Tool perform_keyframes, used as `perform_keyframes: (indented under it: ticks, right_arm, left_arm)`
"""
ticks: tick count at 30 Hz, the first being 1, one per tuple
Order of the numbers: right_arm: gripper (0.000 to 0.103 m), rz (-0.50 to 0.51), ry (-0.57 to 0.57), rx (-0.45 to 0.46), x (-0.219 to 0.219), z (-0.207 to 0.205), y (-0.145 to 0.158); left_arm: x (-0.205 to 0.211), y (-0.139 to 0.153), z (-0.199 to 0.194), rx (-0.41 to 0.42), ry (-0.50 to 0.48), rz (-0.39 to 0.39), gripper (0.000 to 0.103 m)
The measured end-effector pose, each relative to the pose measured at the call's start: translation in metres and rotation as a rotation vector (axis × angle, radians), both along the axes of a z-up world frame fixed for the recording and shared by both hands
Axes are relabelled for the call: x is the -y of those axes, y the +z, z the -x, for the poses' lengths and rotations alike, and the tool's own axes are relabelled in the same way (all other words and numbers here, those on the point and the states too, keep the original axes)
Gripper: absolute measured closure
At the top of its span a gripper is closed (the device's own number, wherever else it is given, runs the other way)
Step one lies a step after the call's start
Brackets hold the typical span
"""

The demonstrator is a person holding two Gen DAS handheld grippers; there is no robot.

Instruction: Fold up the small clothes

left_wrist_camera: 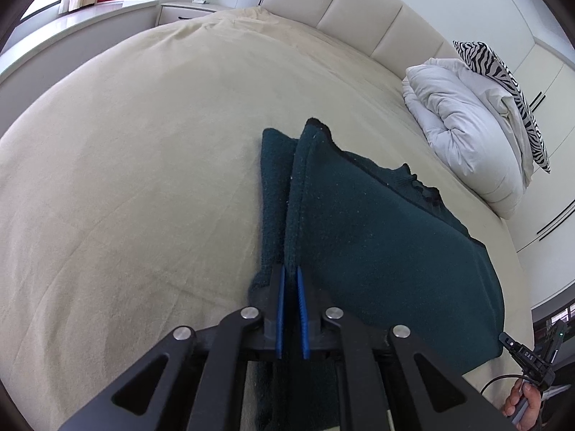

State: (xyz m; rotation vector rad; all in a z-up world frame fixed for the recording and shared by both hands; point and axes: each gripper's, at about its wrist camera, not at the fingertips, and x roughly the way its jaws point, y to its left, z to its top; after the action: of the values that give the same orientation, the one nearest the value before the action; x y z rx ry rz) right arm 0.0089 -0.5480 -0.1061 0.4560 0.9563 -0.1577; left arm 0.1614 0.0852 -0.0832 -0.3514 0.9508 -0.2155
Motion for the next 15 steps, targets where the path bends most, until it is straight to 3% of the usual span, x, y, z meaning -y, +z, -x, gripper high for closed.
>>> perform_keyframes:
  ticks: [4, 6, 8, 12, 15]
  right_arm:
    - [0.077, 0.064, -0.058, 0.036, 0.000, 0.006, 0.027]
    - [0.069, 0.057, -0.051, 0.100, -0.002, 0.001, 0.045]
    - [0.056, 0.022, -0.004, 0.143, -0.009, -0.016, 0.056]
    - [0.056, -0.068, 0.143, 0.181, -0.039, -0.078, 0.062]
    - [0.056, -0.131, 0.213, 0.156, -0.063, -0.128, 0.050]
  left_arm:
    - [0.007, 0.030, 0.003, 0.099, 0.012, -0.047, 0.086]
    - [0.018, 0.040, -0.007, 0.134, -0.005, -0.063, 0.069]
    - [0.034, 0.042, -0.023, 0.153, -0.031, -0.088, 0.066]
    - [0.066, 0.030, -0.064, 0.157, -0.073, -0.129, 0.066]
    - [0.079, 0.017, -0.092, 0.157, -0.070, -0.196, 0.061]
